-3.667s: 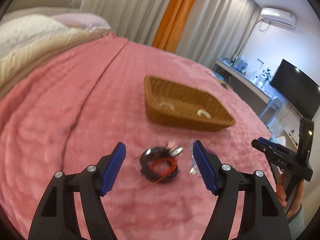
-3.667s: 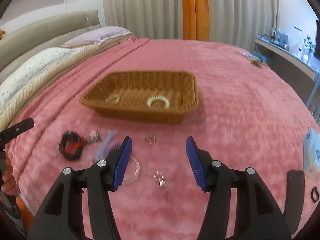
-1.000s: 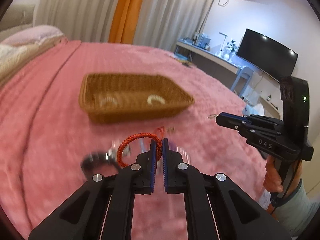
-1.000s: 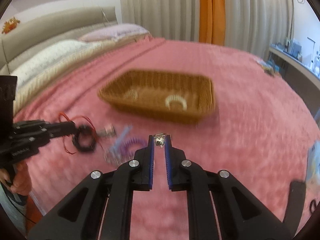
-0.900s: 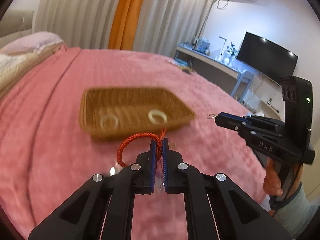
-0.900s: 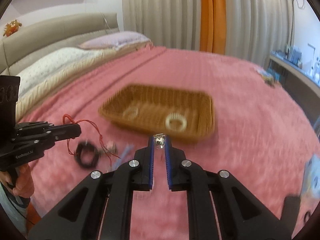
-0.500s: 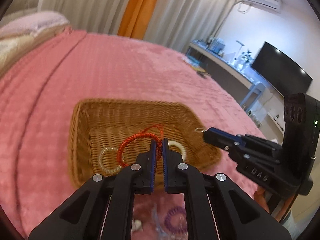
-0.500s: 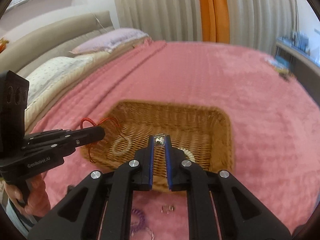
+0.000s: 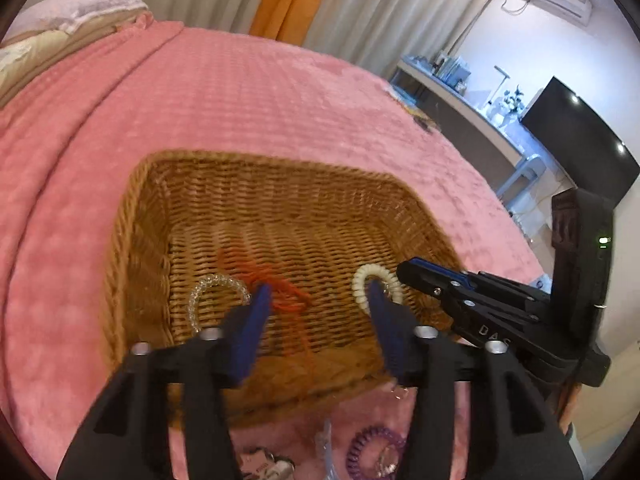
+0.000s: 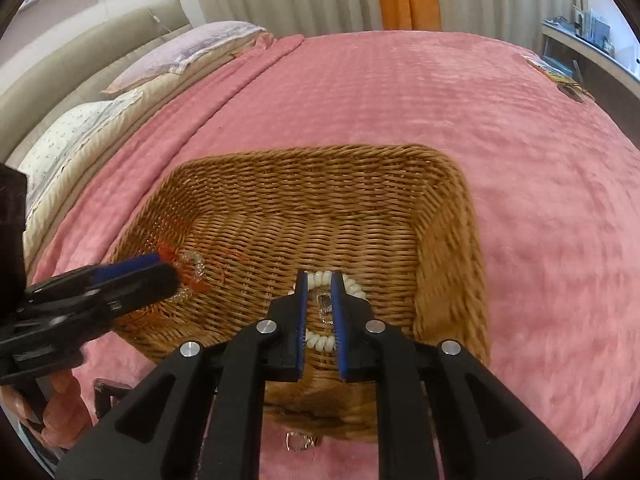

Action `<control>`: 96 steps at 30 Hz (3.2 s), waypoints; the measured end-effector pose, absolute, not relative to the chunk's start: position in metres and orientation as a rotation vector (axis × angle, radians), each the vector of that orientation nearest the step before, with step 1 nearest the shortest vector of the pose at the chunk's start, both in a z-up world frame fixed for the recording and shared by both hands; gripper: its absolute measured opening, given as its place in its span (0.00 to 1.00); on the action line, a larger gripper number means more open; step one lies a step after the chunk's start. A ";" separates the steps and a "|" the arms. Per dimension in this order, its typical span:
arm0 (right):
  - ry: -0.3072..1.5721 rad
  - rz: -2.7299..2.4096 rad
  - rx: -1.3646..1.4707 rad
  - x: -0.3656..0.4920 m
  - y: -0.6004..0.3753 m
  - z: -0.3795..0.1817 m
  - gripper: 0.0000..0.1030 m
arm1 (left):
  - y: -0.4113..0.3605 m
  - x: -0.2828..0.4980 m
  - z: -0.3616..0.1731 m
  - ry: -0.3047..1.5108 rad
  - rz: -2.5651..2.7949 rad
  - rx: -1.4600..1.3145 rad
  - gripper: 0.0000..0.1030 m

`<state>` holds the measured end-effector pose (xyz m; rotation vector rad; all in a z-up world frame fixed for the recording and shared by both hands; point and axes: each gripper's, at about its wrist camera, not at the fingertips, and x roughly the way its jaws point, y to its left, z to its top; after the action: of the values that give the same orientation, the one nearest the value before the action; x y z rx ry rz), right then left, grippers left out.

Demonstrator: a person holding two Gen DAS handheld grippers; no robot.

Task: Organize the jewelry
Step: 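Carry red cord and charm into the basket and open both tools, then grasp the black watch with left tool while right tool grasps purple coil bracelet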

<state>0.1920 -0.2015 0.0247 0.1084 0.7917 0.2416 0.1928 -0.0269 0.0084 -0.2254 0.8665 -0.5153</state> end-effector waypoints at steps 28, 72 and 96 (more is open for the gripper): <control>0.701 0.293 0.064 0.051 -0.167 0.017 0.47 | 0.080 0.030 0.016 0.717 -0.288 -0.274 0.81; 0.709 0.318 0.090 0.059 -0.163 -0.025 0.09 | 0.069 0.049 -0.054 0.854 -0.234 -0.217 0.10; 0.600 0.388 0.179 0.044 -0.184 -0.010 0.09 | 0.081 0.037 -0.042 0.868 -0.313 -0.323 0.23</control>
<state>0.0439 -0.1839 -0.0102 0.1791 0.6004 0.3881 0.0374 0.0813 -0.0419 -0.3231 0.8679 -0.3129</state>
